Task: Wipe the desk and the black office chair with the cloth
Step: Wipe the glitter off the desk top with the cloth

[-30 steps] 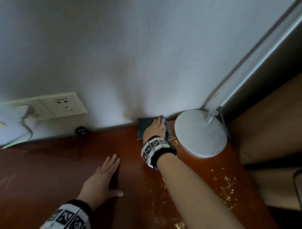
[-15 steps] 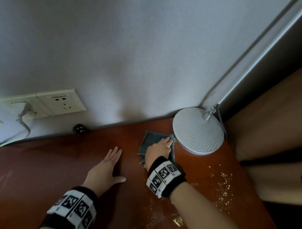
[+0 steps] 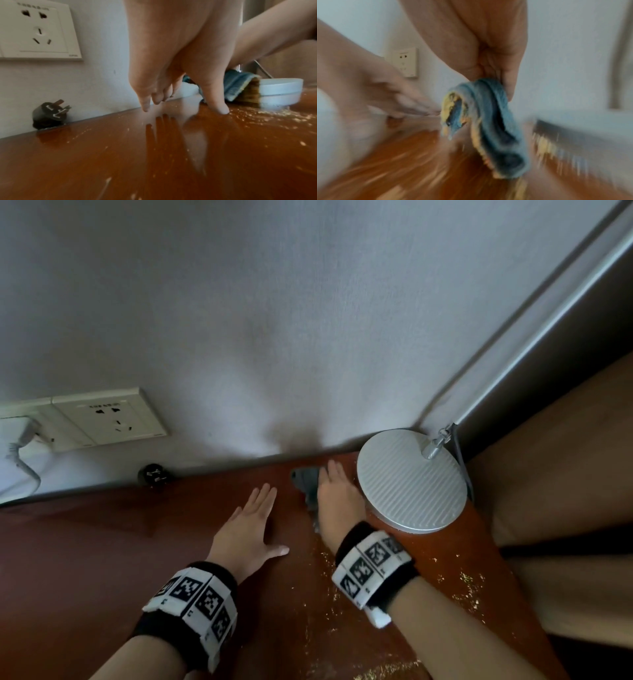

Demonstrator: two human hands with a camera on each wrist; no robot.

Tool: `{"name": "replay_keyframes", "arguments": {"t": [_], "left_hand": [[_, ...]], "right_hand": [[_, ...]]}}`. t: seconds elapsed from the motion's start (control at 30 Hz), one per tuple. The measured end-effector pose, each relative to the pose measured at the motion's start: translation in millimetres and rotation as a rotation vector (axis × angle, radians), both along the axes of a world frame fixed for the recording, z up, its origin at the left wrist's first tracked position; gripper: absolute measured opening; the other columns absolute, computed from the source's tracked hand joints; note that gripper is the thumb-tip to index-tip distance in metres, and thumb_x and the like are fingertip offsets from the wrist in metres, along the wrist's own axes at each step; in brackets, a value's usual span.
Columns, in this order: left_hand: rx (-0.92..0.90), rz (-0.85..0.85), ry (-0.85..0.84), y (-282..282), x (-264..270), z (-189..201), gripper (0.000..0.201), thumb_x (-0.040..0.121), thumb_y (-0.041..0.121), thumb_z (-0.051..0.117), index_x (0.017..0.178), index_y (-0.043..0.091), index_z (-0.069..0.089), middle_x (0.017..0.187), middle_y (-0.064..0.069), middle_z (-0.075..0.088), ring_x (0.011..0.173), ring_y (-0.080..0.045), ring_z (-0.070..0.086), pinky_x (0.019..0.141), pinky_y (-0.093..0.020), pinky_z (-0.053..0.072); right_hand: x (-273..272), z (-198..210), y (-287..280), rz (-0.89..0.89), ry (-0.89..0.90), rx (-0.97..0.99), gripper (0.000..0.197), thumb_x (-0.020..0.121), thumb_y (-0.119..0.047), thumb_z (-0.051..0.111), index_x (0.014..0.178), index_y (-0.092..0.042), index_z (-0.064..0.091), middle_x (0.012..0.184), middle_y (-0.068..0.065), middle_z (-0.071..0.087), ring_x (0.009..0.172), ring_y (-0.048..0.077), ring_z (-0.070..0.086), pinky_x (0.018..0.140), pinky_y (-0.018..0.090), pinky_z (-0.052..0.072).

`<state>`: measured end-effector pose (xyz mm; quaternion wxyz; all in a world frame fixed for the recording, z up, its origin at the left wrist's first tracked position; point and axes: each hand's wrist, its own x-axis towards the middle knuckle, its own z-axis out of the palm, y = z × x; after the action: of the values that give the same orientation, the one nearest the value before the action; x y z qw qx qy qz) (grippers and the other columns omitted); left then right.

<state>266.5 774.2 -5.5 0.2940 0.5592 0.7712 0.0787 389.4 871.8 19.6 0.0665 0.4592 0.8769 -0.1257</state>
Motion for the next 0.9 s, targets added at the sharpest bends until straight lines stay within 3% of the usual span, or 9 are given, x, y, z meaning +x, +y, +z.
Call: {"name": "replay_keyframes", "arguments": {"t": [0.13, 0.27, 0.33, 0.47, 0.57, 0.67, 0.8, 0.83, 0.9], "left_hand": [[-0.055, -0.023, 0.028, 1, 5, -3, 0.096, 0.088, 0.044, 0.060, 0.151, 0.023, -0.010, 0.157, 0.008, -0.017, 0.144, -0.006, -0.013, 0.117, -0.027, -0.001], [-0.074, -0.055, 0.054, -3, 5, -8, 0.094, 0.090, 0.047, 0.056, 0.150, 0.022, -0.011, 0.155, 0.007, -0.022, 0.143, -0.006, -0.017, 0.116, -0.026, -0.005], [-0.074, -0.063, 0.065, -2, 4, -8, 0.093, 0.090, 0.048, 0.055, 0.150, 0.022, -0.012, 0.154, 0.008, -0.023, 0.143, -0.006, -0.017, 0.116, -0.025, -0.005], [-0.077, -0.067, 0.069, -3, 4, -11, 0.093, 0.090, 0.049, 0.054, 0.150, 0.024, -0.013, 0.147, 0.013, -0.028, 0.140, -0.002, -0.020, 0.115, -0.025, -0.006], [-0.081, -0.074, 0.070, -4, 2, -12, 0.093, 0.091, 0.050, 0.053, 0.149, 0.024, -0.014, 0.146, 0.014, -0.029, 0.132, 0.002, -0.024, 0.113, -0.023, -0.008], [-0.088, -0.079, 0.073, -4, 2, -13, 0.092, 0.091, 0.050, 0.052, 0.149, 0.024, -0.014, 0.150, 0.011, -0.028, 0.130, 0.003, -0.025, 0.113, -0.023, -0.008], [-0.083, -0.075, 0.078, -5, 3, -13, 0.092, 0.091, 0.050, 0.053, 0.150, 0.023, -0.012, 0.151, 0.011, -0.026, 0.136, 0.000, -0.022, 0.115, -0.024, -0.006], [-0.084, -0.072, 0.080, -5, 3, -12, 0.091, 0.091, 0.050, 0.053, 0.150, 0.023, -0.011, 0.153, 0.010, -0.024, 0.139, -0.001, -0.021, 0.115, -0.024, -0.005], [-0.101, -0.077, 0.084, -5, 4, -10, 0.091, 0.091, 0.050, 0.052, 0.150, 0.023, -0.012, 0.155, 0.009, -0.023, 0.142, -0.004, -0.018, 0.116, -0.024, -0.005]], "right_hand": [[-13, 16, 37, -0.013, 0.031, 0.132, 0.056, 0.098, -0.002, 0.036, 0.147, 0.003, 0.010, 0.155, 0.020, 0.006, 0.145, 0.029, 0.004, 0.119, 0.034, 0.012], [-17, -10, 43, 0.059, -0.333, 0.032, 0.053, 0.100, -0.020, 0.038, 0.145, 0.002, 0.021, 0.154, 0.021, 0.012, 0.143, 0.038, 0.001, 0.118, 0.044, 0.006], [-20, -23, 47, 0.017, -0.411, -0.001, 0.053, 0.100, -0.023, 0.035, 0.146, 0.001, 0.022, 0.155, 0.021, 0.010, 0.143, 0.038, -0.001, 0.118, 0.045, 0.005], [-24, -6, 40, 0.105, -0.586, 0.022, 0.036, 0.099, -0.020, 0.035, 0.127, -0.010, 0.054, 0.138, 0.013, 0.048, 0.142, 0.040, 0.010, 0.115, 0.053, -0.003], [-17, 9, 13, 0.298, -0.734, 0.073, 0.035, 0.099, -0.021, 0.034, 0.127, -0.012, 0.053, 0.125, 0.007, 0.059, 0.138, 0.037, 0.024, 0.113, 0.055, -0.010], [-4, 7, -7, 0.318, -0.724, 0.047, 0.034, 0.099, -0.020, 0.033, 0.126, -0.014, 0.054, 0.120, 0.006, 0.062, 0.135, 0.037, 0.031, 0.113, 0.054, -0.011], [-10, 16, 23, 0.211, -0.487, 0.163, 0.027, 0.096, -0.018, 0.043, 0.113, -0.019, 0.063, 0.119, 0.009, 0.063, 0.141, 0.038, 0.017, 0.114, 0.052, -0.008], [-13, 15, 32, 0.214, -0.452, 0.162, 0.026, 0.095, -0.019, 0.044, 0.112, -0.017, 0.064, 0.123, 0.011, 0.061, 0.142, 0.038, 0.014, 0.116, 0.051, -0.005], [-10, -3, 40, 0.238, -0.454, 0.089, 0.034, 0.097, -0.019, 0.040, 0.125, -0.009, 0.056, 0.139, 0.019, 0.045, 0.142, 0.038, 0.011, 0.116, 0.050, 0.004]]}}
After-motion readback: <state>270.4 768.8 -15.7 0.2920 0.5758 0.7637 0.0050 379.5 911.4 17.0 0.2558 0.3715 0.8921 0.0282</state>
